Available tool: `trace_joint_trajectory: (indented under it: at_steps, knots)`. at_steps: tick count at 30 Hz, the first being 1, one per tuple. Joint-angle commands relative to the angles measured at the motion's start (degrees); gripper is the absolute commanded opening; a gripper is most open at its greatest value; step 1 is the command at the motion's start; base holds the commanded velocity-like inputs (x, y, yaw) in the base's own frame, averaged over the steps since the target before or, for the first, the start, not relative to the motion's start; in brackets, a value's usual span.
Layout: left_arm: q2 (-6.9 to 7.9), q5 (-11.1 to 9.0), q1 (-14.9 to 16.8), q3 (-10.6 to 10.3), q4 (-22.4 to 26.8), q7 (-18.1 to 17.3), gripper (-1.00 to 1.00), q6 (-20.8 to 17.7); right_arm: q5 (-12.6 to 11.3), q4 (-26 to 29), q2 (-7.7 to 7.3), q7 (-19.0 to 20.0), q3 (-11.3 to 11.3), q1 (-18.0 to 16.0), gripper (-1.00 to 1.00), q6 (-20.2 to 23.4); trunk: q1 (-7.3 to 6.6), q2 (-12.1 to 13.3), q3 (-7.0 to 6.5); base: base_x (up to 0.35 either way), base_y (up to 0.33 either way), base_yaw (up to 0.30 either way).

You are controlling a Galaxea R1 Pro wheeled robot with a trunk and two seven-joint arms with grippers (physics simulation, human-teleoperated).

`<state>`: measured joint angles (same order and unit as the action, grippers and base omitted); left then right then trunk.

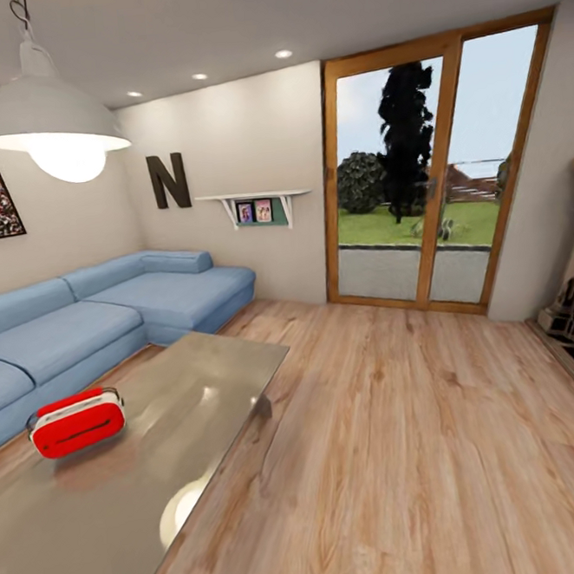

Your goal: Turn on the radio receiver that's on the table in the living room.

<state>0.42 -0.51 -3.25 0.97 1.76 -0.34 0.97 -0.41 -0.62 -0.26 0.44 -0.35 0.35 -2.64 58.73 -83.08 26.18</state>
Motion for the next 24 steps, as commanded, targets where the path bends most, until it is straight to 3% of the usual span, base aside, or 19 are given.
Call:
trace_joint_trajectory:
  at_steps: [1, 24]
  knots:
    - [0.0, 0.0, 0.0, 0.0, 0.0, 0.0, 1.0, 0.0, 0.0, 0.0, 0.0, 0.0, 0.0, 0.0, 1.0, 0.0, 0.0, 0.0, 0.0, 0.324, 0.0, -0.002]
    - [-0.07, 0.1, 0.0, 0.0, 0.0, 0.0, 1.0, 0.0, 0.2, 0.0, 0.0, 0.0, 0.1, 0.0, 1.0, 0.0, 0.0, 0.0, 0.0, 0.324, 0.0, 0.0]
